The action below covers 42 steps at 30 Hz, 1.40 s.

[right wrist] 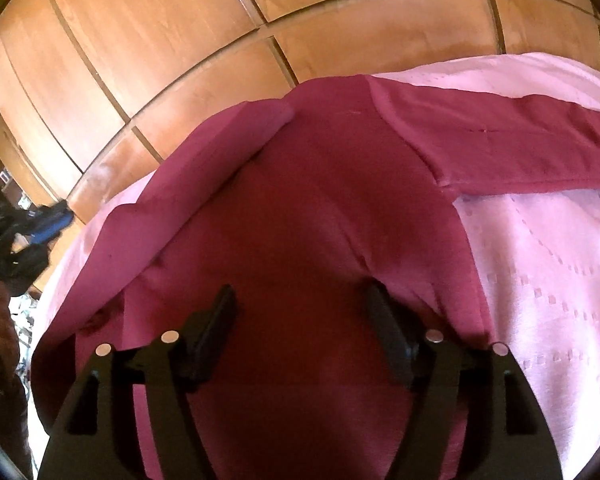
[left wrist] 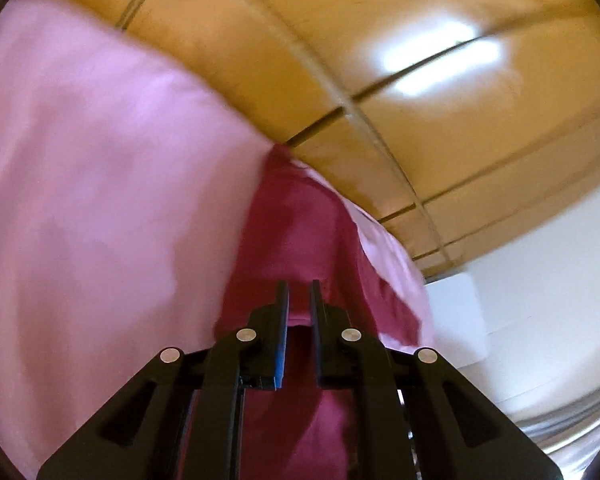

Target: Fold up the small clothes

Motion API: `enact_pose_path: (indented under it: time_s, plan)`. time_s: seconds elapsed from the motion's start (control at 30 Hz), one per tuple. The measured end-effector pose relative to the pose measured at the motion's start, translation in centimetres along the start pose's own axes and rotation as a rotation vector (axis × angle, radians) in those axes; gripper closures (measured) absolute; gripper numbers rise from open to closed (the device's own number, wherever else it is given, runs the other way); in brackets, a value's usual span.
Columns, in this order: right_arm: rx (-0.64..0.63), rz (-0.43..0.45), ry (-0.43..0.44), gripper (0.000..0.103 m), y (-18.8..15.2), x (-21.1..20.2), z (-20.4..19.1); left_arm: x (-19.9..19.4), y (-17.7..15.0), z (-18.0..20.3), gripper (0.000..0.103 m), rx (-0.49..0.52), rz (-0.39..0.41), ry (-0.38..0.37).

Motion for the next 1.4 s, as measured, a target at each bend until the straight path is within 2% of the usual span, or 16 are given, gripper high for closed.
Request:
enact_pose_path:
  time_s: [0.13,0.17,0.23,0.27,0.53,0.73,0.87,0.9,0.93,0.97,1.0,1.07,1.13,1.23,1.33,1.4]
  plan:
    - [-0.001,0.001,0.008,0.031,-0.1,0.0,0.1,1.4,0.0,-2.4,0.094,-0.129,-0.053,-0.106]
    - [-0.002,0.001,0.012,0.031,-0.1,0.0,0.1,2.0,-0.3,-2.6,0.088,-0.147,-0.068,-0.139]
    - [-0.005,0.002,0.014,0.029,-0.4,-0.1,0.1,2.9,-1.0,-3.0,0.044,-0.211,-0.065,-0.201]
    - [-0.007,0.002,0.017,0.029,-0.4,-0.1,0.1,2.9,-1.3,-3.3,0.040,-0.245,-0.037,-0.216]
    - [-0.008,0.005,0.046,0.025,-0.4,-0.2,0.2,2.6,-2.9,-4.4,0.040,-0.367,0.049,-0.319]
    - [-0.010,0.006,0.052,0.025,-0.6,-0.3,0.2,5.1,-2.4,-4.6,0.045,-0.453,0.042,-0.359]
    - [-0.010,0.006,0.052,0.024,-0.6,-0.3,0.2,5.6,-2.2,-6.5,0.045,-0.589,0.096,-0.448]
    - [-0.010,0.006,0.051,0.024,-0.6,-0.2,0.2,6.1,-2.2,-6.8,0.047,-0.622,0.103,-0.463]
    - [-0.010,0.006,0.051,0.024,-0.6,-0.2,0.2,6.5,-2.3,-7.2,0.060,-0.654,0.113,-0.466]
    - [-0.011,0.006,0.050,0.024,-0.5,-0.2,0.2,7.0,-2.5,-7.6,0.069,-0.684,0.122,-0.443]
    - [-0.012,0.006,0.049,0.024,-0.5,-0.2,0.2,7.3,-2.6,-8.0,0.089,-0.704,0.128,-0.426]
    - [-0.013,0.005,0.048,0.024,-0.5,-0.2,0.2,7.3,-2.6,-8.5,0.096,-0.703,0.161,-0.425]
    - [-0.013,0.006,0.048,0.024,-0.5,-0.2,0.2,6.6,-2.2,-8.1,0.097,-0.654,0.188,-0.373]
    - [-0.015,0.006,0.047,0.024,-0.6,-0.2,0.2,3.0,-0.6,-4.9,0.097,-0.490,0.279,-0.280]
    - [-0.015,0.006,0.047,0.024,-0.6,-0.2,0.1,-2.3,1.3,0.7,0.097,-0.240,0.405,-0.076]
    - [-0.015,0.006,0.047,0.024,-0.6,-0.2,0.1,-6.2,1.6,4.9,0.097,-0.065,0.530,0.103]
Point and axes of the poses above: each gripper's, at about its wrist camera, not at the fingertips, and x roughly the way its jaws point, z to its right, y to its top, the point moved 3 cm from there along x, roughly the way its jaws point, and after that the axes turned 14 degrees about -z, right-handed, at the moved point
